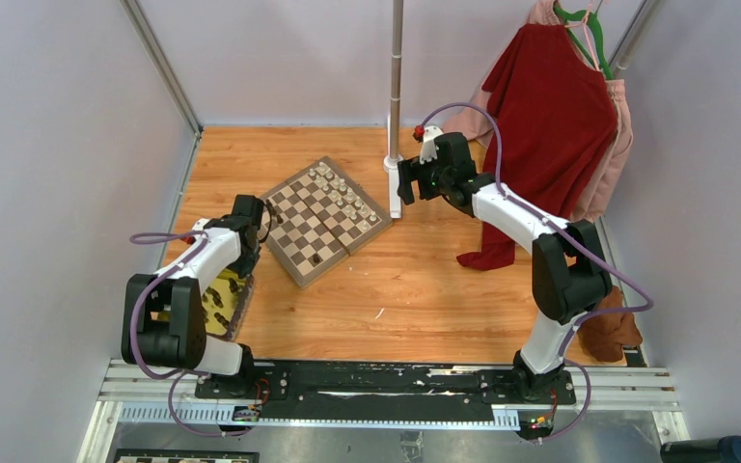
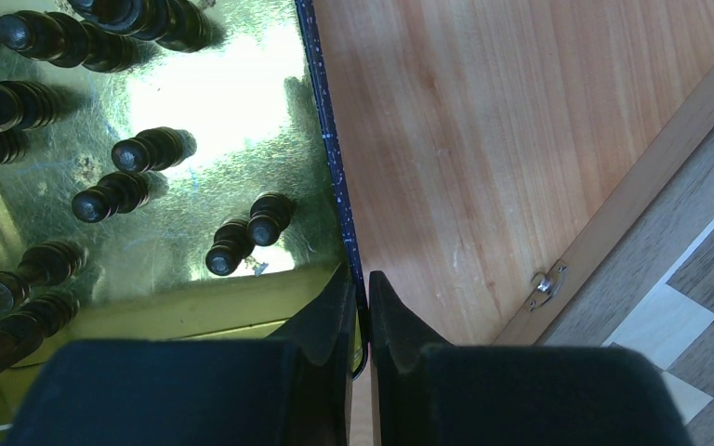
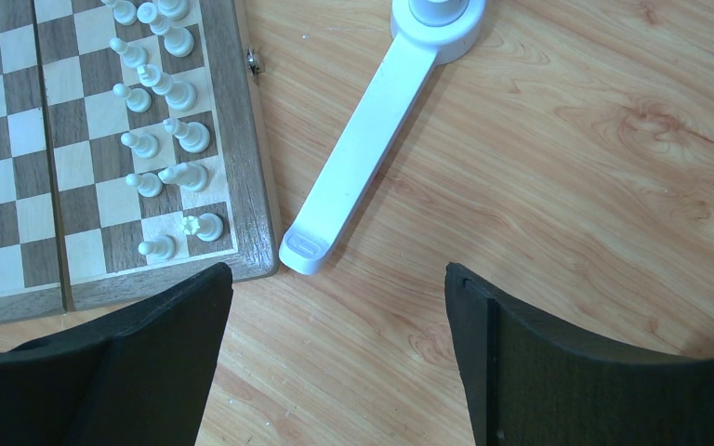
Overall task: Set up the chess pieces on the board
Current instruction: Pick up the storage box at the center of the board.
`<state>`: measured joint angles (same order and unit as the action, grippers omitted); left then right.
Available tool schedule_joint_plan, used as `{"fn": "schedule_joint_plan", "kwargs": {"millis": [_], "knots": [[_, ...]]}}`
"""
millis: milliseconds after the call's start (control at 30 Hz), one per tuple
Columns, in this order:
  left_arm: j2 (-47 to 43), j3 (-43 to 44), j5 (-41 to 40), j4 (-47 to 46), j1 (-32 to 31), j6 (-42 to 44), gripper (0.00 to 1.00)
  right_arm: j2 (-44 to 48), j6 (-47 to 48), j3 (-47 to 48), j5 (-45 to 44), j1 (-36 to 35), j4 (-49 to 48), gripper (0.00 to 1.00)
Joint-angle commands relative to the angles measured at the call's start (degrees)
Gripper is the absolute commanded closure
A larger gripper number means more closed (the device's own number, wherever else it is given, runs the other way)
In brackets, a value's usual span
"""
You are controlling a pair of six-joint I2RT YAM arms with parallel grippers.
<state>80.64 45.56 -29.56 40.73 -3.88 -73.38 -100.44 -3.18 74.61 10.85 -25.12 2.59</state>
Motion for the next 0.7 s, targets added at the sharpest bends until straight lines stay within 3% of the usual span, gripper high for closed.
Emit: {"fn": "schedule_joint_plan", "kwargs": {"millis": [0, 300, 667], "knots": [[-1.2, 1.4, -2.1, 3.1, 0.3, 1.3, 1.00, 1.6, 0.2, 0.1, -1.1, -0.7, 0.1, 0.12], [-4.1, 2.5, -3.9, 4.4, 0.3, 2.6, 1.00, 1.9, -0.2, 0.9, -1.4, -0.7, 0.1, 0.12], [-6.1, 6.0, -3.9, 6.2, 0.3, 10.2, 1.00, 1.9, -0.2, 3.5, -2.5, -0.6, 1.0, 0.12]]}}
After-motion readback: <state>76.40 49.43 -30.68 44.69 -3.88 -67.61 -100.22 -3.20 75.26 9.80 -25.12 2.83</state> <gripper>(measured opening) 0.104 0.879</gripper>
